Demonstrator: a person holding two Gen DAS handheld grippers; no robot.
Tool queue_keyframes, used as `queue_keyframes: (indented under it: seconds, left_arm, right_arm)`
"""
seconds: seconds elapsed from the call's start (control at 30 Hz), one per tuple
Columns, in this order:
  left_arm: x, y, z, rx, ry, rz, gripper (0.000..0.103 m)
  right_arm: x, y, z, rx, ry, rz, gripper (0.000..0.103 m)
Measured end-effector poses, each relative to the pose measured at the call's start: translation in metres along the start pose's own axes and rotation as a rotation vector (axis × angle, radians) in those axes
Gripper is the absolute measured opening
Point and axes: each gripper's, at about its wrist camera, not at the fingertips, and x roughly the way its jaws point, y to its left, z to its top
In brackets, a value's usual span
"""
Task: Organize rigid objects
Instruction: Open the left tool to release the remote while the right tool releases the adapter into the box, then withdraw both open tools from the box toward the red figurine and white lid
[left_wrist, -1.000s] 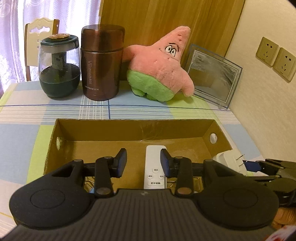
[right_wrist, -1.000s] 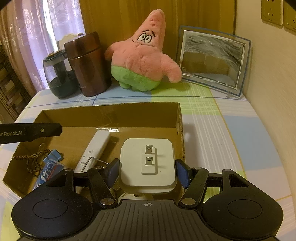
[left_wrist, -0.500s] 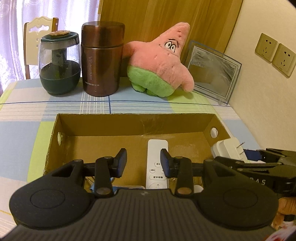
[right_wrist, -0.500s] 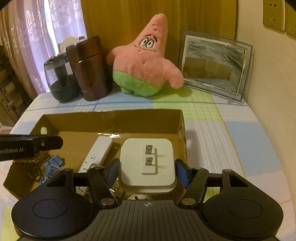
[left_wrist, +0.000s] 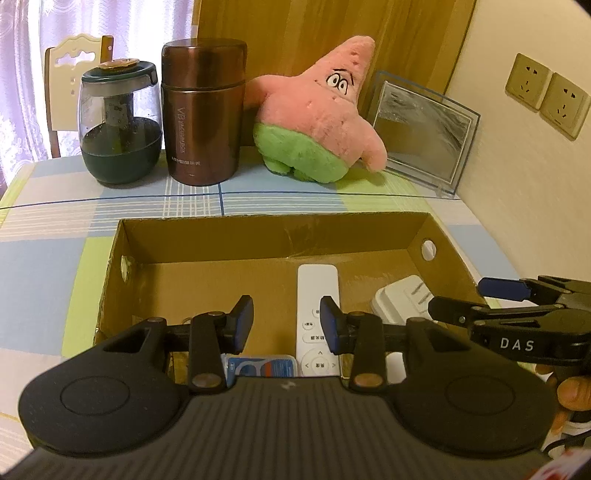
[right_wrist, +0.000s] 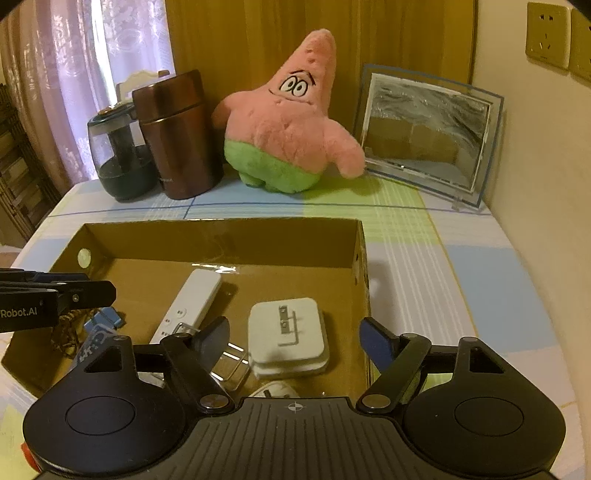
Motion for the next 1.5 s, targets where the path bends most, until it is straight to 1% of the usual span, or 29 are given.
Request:
queue_keyframes:
  seconds: [0.37,0.47,0.7,0.77,1.1,1.17,1.2,1.27,1.4,1.5]
  left_arm:
    - [-0.019,-0.005,-0.002,0.009,-0.006,0.005,0.034]
    - [-0.029,-0.008,-0.002,0.014,-0.013,0.009,0.037]
    - [-0.055,-0.015,-0.006,0.025,-0.020,0.018,0.040]
    - [-0.063,-0.017,-0.008,0.033,-0.022,0.023,0.043]
    - [-0.104,-0.024,-0.026,0.053,-0.014,0.054,0.054]
    - [-0.114,-0.024,-0.030,0.049,-0.019,0.056,0.062]
    - [-0.119,-0.024,-0.032,0.049,-0.021,0.057,0.065]
    - [-0.129,-0.024,-0.037,0.045,-0.039,0.055,0.076]
    - [-0.149,-0.024,-0.045,0.039,-0.058,0.055,0.082]
    - [-0.162,-0.024,-0.050,0.038,-0.067,0.062,0.083]
  right_arm:
    - [-0.022,0.004,0.003,-0.010,-0.011,-0.003,0.075]
    - [-0.032,0.006,0.003,-0.012,-0.002,-0.003,0.075]
    - [-0.056,0.012,-0.002,-0.006,0.015,-0.001,0.075]
    - [-0.066,0.013,-0.004,0.004,0.019,0.003,0.075]
    - [-0.111,0.020,-0.012,0.021,0.025,0.007,0.075]
    - [-0.119,0.022,-0.014,0.024,0.025,0.008,0.075]
    - [-0.124,0.023,-0.015,0.025,0.024,0.008,0.075]
    - [-0.133,0.025,-0.017,0.027,0.021,0.008,0.075]
    - [-0.148,0.032,-0.022,0.033,0.013,0.015,0.075]
    - [-0.158,0.037,-0.028,0.042,0.010,0.017,0.075]
